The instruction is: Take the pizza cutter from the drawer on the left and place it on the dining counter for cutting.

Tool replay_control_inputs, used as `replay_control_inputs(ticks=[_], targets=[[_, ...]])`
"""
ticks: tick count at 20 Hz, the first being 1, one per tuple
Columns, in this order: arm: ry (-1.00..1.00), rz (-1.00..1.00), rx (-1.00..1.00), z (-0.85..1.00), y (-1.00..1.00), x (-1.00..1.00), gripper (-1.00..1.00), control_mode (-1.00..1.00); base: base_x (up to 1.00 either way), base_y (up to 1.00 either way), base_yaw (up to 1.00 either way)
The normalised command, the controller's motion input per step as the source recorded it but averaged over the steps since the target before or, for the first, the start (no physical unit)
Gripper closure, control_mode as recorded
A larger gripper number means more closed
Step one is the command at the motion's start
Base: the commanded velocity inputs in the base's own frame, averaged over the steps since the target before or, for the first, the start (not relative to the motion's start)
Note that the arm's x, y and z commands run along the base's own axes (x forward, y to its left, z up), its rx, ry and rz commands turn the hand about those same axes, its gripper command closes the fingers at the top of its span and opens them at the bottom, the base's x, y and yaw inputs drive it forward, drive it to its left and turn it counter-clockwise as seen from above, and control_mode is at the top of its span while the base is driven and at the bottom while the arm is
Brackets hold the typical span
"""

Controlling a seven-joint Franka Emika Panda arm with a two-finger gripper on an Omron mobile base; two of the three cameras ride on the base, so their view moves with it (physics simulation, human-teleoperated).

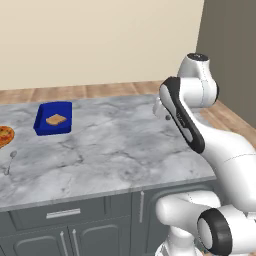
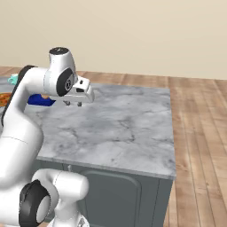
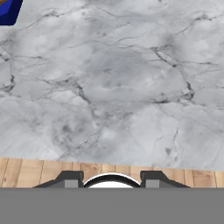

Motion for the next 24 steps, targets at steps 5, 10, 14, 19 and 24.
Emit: replay_control_inputs(ticks=[5,10,14,19,24], targets=[[0.0,0.0,0.0,0.0,0.17,-0.14,-1.0,-1.0,0.0,0.0,0.0],[0.0,0.0,-0.01,0.0,0.32,-0.27,-1.0,-1.0,0.0,0.0,0.0],[0.0,0.0,-0.01,-0.03,0.37,-0.41,-1.0,-1.0,0.0,0.0,0.0],[0.0,0.07,-0.08,-0.35,0.5,-0.48,-1.0,-1.0,0.0,0.0,0.0],[-0.08,0.15,-0.16,-0.22,0.76,-0.59,-1.0,-1.0,0.0,0.0,0.0]])
